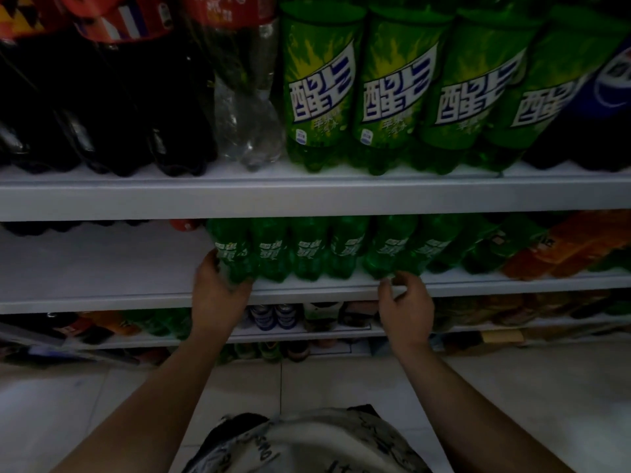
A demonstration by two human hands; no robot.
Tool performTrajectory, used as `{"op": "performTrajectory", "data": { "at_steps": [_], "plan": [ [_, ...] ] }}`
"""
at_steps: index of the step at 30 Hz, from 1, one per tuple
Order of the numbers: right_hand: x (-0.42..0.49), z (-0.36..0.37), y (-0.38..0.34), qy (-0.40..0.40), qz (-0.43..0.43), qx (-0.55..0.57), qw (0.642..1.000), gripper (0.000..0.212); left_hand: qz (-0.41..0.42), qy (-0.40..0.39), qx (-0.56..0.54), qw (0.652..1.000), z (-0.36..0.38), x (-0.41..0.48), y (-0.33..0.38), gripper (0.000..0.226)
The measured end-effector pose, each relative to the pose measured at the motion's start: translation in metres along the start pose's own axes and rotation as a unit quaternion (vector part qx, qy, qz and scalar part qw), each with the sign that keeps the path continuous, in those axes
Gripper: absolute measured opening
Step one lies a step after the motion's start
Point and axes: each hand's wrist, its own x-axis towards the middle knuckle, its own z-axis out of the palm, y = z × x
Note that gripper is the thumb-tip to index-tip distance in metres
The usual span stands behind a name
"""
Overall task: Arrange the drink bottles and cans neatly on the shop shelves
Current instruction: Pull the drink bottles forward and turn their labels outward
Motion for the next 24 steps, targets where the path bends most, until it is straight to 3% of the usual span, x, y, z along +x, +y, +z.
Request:
{"op": "performTrajectory", "data": {
  "at_steps": [3, 7, 9, 12, 17, 24],
  "plan": [
    [0.012, -0.018, 0.012, 0.045, 0.057, 0.007, 0.997, 0.037, 0.003, 0.071, 0.037, 0.997, 0.005, -0.033, 0.008, 0.048],
    [0.026, -0.028, 0.018, 0.05, 0.067, 0.028, 0.996, 0.049, 0.076, -0.092, 0.03, 0.992, 0.038, -0.061, 0.038, 0.023],
    [0.034, -0.028, 0.02, 0.028, 0.054, 0.024, 0.998, 0.056, 0.111, -0.175, 0.014, 0.978, 0.065, -0.071, 0.062, 0.026],
    [0.045, -0.031, 0.024, -0.015, 0.035, 0.013, 0.999, 0.053, 0.1, -0.225, -0.035, 0.969, 0.108, -0.085, 0.097, 0.046],
    [0.057, -0.038, 0.036, -0.043, -0.004, -0.011, 0.999, 0.046, 0.088, -0.148, -0.057, 0.983, 0.159, -0.103, 0.138, 0.059],
    [0.077, -0.081, 0.083, -0.104, -0.09, -0.011, 0.99, 0.041, -0.03, -0.042, -0.095, 0.994, 0.206, -0.129, 0.162, 0.076]
  ]
}}
